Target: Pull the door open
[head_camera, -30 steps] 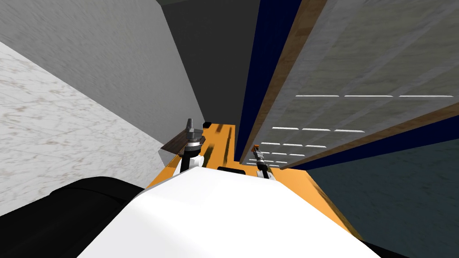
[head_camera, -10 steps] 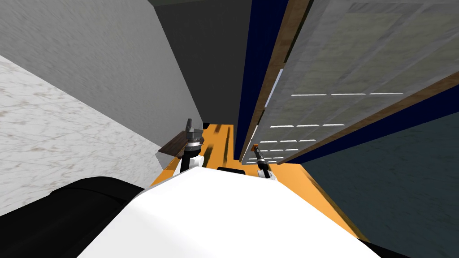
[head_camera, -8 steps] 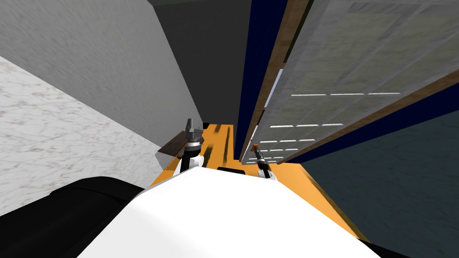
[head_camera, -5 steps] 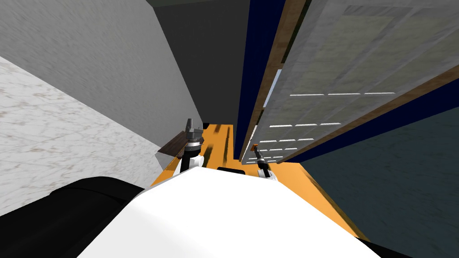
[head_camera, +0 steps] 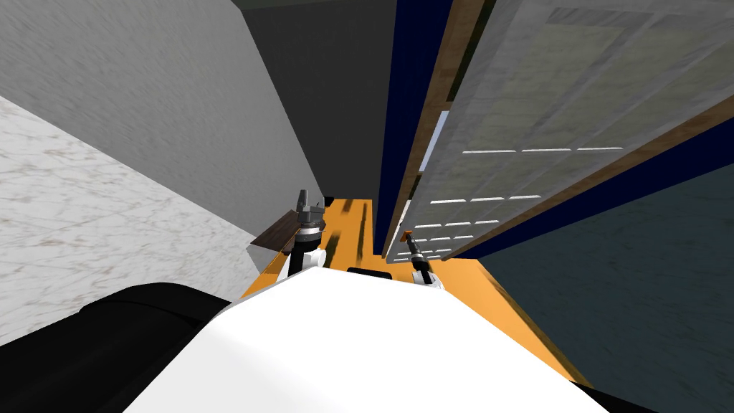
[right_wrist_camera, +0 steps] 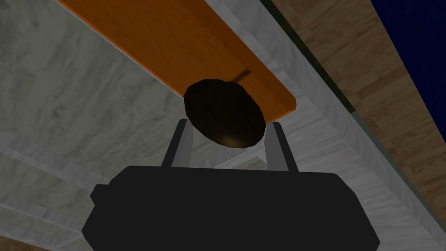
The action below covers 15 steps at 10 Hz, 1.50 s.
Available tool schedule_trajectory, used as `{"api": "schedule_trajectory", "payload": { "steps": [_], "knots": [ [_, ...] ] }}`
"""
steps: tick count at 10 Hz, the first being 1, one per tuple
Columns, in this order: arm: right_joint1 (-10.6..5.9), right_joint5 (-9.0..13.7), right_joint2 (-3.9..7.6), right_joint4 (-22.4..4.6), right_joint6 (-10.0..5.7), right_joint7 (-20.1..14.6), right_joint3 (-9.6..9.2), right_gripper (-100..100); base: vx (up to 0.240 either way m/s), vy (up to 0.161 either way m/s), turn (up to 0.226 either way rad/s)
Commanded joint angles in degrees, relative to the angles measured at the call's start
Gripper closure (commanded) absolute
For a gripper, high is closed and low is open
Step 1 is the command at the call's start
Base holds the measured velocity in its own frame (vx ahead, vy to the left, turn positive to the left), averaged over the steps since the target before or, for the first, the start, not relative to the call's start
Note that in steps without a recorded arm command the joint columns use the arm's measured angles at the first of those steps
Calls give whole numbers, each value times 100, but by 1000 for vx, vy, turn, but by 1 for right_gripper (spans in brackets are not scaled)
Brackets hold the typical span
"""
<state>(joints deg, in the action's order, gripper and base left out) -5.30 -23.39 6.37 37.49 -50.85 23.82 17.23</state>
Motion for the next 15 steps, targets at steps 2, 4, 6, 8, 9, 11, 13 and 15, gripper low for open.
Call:
{"api": "schedule_trajectory", "payload": {
  "steps": [2, 4, 6, 8, 9, 11, 13, 15],
  "knots": [
    [-57, -39, -137, -295, -125, 45, -97, 100, -9, 0, 6],
    [-57, -39, -137, -295, -125, 45, -97, 100, -1, -7, -2],
    [-71, -13, -123, -316, -134, -192, -155, 100, 5, 0, -30],
    [-71, -13, -123, -305, -134, -192, -155, 100, -13, -1, -4],
    [-87, 15, -110, -338, -144, -430, -216, 100, -14, -1, -47],
    [-87, 15, -110, -338, -144, -430, -216, 100, -9, 12, 8],
    [-87, 15, -110, -338, -144, -430, -216, 100, -7, 1, 2],
    [-87, 15, -110, -131, -144, -430, -216, 100, -11, 0, -7]
  ]
}}
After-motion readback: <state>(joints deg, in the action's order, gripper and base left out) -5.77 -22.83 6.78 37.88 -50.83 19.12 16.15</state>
